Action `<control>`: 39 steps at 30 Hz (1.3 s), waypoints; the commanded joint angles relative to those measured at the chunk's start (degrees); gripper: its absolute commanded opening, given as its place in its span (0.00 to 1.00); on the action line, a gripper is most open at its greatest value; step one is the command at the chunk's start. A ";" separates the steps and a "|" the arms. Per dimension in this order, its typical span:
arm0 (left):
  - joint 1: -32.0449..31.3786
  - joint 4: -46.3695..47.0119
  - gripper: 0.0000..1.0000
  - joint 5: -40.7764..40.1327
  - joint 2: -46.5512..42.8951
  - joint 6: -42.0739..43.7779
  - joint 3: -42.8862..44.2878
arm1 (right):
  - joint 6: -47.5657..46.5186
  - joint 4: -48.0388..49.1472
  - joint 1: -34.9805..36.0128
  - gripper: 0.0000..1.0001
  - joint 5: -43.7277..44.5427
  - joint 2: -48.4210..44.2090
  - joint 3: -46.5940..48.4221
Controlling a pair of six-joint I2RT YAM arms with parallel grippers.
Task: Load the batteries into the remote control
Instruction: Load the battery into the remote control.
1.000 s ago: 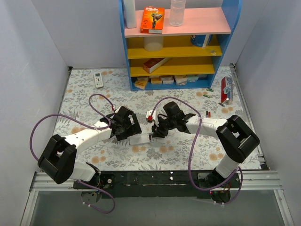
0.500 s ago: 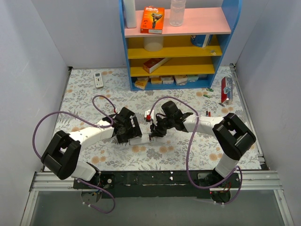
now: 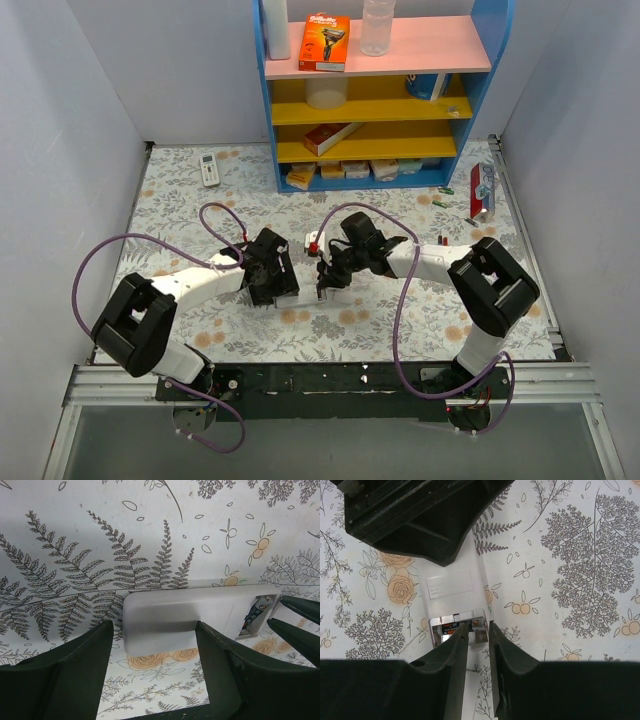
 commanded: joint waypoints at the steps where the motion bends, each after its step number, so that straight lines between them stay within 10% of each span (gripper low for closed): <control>1: 0.06 -1.71 0.65 0.60 1.50 0.51 0.09 | -0.95 0.16 0.29 0.30 -1.64 1.13 2.25; 39: 0.06 -1.18 0.35 2.80 2.64 -0.37 -0.18 | 4.40 3.32 2.75 0.19 0.73 -1.16 -6.62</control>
